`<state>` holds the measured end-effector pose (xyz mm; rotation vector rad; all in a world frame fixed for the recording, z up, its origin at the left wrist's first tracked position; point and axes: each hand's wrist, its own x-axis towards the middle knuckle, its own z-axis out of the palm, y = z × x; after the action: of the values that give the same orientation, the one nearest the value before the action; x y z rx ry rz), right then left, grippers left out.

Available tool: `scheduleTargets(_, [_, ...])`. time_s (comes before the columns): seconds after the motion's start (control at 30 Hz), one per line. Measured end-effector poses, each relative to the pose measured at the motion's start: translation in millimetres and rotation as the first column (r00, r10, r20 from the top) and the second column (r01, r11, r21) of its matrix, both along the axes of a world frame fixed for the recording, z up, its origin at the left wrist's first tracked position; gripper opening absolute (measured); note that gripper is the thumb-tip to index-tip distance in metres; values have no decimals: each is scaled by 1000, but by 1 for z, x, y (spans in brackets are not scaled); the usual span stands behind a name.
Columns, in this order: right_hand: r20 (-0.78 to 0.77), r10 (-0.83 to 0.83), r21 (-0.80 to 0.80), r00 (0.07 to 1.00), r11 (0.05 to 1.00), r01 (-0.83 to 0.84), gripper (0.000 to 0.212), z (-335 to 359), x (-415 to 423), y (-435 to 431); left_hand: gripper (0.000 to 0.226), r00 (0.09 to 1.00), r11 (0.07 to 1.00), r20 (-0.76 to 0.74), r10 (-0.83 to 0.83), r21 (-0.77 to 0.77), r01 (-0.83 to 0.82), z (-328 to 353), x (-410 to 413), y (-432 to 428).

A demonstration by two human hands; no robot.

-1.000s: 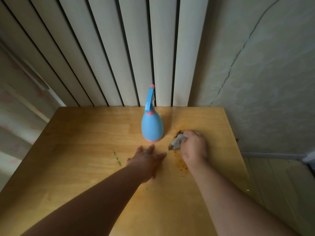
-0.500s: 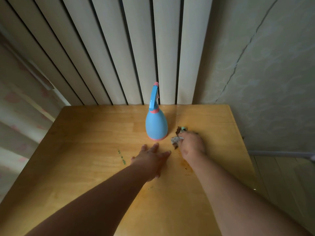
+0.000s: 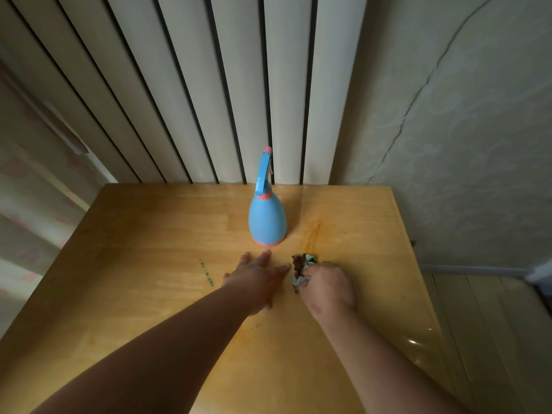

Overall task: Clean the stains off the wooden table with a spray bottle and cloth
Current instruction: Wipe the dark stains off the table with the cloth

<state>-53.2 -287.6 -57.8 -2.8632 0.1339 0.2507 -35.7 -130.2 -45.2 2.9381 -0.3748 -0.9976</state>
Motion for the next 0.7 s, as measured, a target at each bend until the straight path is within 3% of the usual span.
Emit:
scheduleTargets(0.2, [82, 63, 111, 995, 991, -72, 38, -17, -18, -1, 96, 1000, 1000, -4, 14, -1, -14, 4, -2, -2])
scheduleTargets(0.37, [58, 152, 92, 987, 983, -157, 48, -17, -3, -5, 96, 1000, 1000, 0, 10, -1, -10, 5, -2, -2])
scheduleTargets(0.7, [28, 50, 28, 998, 998, -51, 43, -8, 73, -3, 95, 1000, 1000, 1, -17, -2, 17, 0, 0, -1])
